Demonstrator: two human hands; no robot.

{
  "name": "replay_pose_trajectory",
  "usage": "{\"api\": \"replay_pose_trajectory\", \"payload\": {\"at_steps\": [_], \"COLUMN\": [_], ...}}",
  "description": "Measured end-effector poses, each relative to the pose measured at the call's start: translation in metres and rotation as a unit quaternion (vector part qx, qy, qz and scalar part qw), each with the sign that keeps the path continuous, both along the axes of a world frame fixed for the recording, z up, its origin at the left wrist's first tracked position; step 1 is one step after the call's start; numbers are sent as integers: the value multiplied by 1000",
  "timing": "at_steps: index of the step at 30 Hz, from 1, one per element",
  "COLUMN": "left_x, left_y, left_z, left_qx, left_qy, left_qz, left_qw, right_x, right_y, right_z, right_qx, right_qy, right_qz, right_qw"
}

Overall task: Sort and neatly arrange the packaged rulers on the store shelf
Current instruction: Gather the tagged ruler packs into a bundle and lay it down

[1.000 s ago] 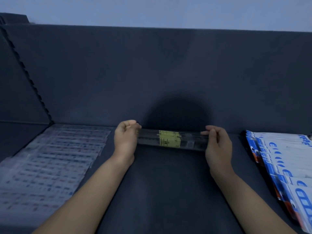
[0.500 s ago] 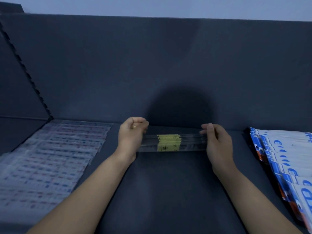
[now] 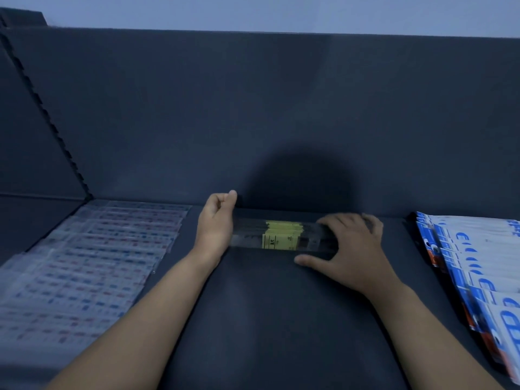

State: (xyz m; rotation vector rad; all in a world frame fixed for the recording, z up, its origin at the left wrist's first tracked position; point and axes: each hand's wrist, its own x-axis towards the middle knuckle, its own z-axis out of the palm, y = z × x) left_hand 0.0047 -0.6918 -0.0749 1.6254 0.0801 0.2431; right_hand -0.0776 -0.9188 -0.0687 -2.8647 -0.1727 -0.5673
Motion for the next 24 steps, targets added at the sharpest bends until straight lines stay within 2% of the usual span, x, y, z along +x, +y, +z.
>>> {"api": "replay_pose_trajectory", "payload": {"at_steps": [2,7,10,13,15,17,19,20,22,24], "left_x": [2,2,-1,-3,-9,-19,-29,-34,-43,-50], "left_y": [1,7,11,21,25,24,14,8,-5,-18], "left_z": [3,8,17,28,38,47,54,60,74,88], "left_qx": [-14,5,-40,-53,-42,-105,-201,-219,-191,-155], "left_qy": [8,-13,-44,-100,-137,-146,-121,-104,-91,-117], "left_qz": [-1,22,37,79,128,101,-57,-143,-247,-271], "left_qw": [1000,1000,998,990,981,978,970,960,946,943], "right_x": [2,16,20,18,13,7,4,4,3,1], "right_y": [1,12,20,27,31,34,43,49,61,71], "right_z": [4,23,34,33,29,31,34,36,38,37], "right_qx": [-2,-131,-122,-111,-62,45,187,249,342,420], "right_qy": [10,101,155,135,119,102,75,57,33,41], "right_qz": [9,75,111,138,155,155,152,163,185,205], "right_qw": [1000,983,974,975,979,982,968,953,921,883]}}
